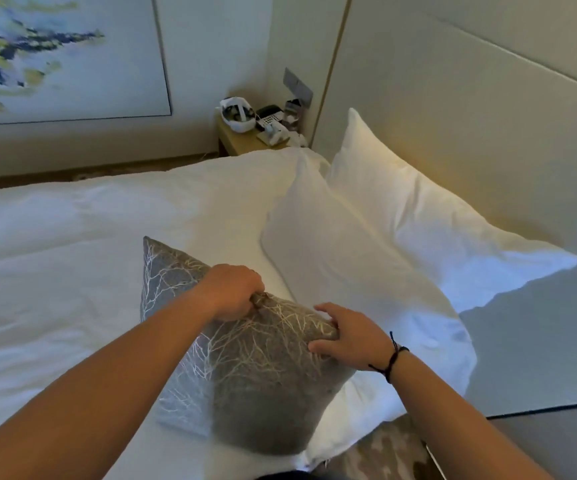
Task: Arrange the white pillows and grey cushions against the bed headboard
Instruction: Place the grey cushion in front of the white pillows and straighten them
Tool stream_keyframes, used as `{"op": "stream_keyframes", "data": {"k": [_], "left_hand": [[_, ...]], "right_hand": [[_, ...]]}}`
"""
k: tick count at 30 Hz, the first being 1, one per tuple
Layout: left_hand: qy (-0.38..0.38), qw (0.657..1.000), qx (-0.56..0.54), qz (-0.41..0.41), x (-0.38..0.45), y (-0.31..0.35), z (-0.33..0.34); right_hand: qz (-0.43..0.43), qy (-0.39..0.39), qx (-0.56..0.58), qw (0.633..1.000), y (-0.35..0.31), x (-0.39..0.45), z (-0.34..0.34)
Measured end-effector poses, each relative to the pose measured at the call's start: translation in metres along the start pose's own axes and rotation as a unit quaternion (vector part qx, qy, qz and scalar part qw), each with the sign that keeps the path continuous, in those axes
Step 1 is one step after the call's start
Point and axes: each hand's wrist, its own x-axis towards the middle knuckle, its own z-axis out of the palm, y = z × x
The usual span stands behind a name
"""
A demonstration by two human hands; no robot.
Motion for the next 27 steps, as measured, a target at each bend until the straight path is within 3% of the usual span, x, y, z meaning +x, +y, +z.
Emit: {"op": "stream_keyframes", "data": {"k": [4,11,15,17,19,22,27], "left_hand": [[0.016,1.0,0.007,0.0,0.011,-0.003,-0.029],[0.157,0.987,0.026,0.034,0.072,0.011,-0.111],[0.186,0.98,-0.057,-0.038,0.131,0.03,-0.121],[0.167,0.971,-0.147,-0.093,0.158,0.045,-0.1],[0.095,0.961,-0.223,-0.137,0.179,0.063,-0.063],[0.022,0.926,-0.332,-0.18,0.2,0.09,-0.007],[0.061,0.868,-0.415,-0.267,0.227,0.126,0.027]], "right_hand": [[-0.047,0.044,-0.005,0.998,0.001,-0.001,-0.017],[-0.092,0.182,0.032,0.978,0.027,0.005,-0.079],[-0.046,0.259,0.024,0.964,0.058,0.044,-0.091],[0.012,0.245,0.043,0.968,0.08,0.068,-0.088],[0.061,0.211,0.066,0.973,0.106,0.089,-0.084],[0.057,0.176,0.08,0.979,0.147,0.109,-0.079],[0.036,0.137,0.111,0.984,0.193,0.119,-0.068]]}}
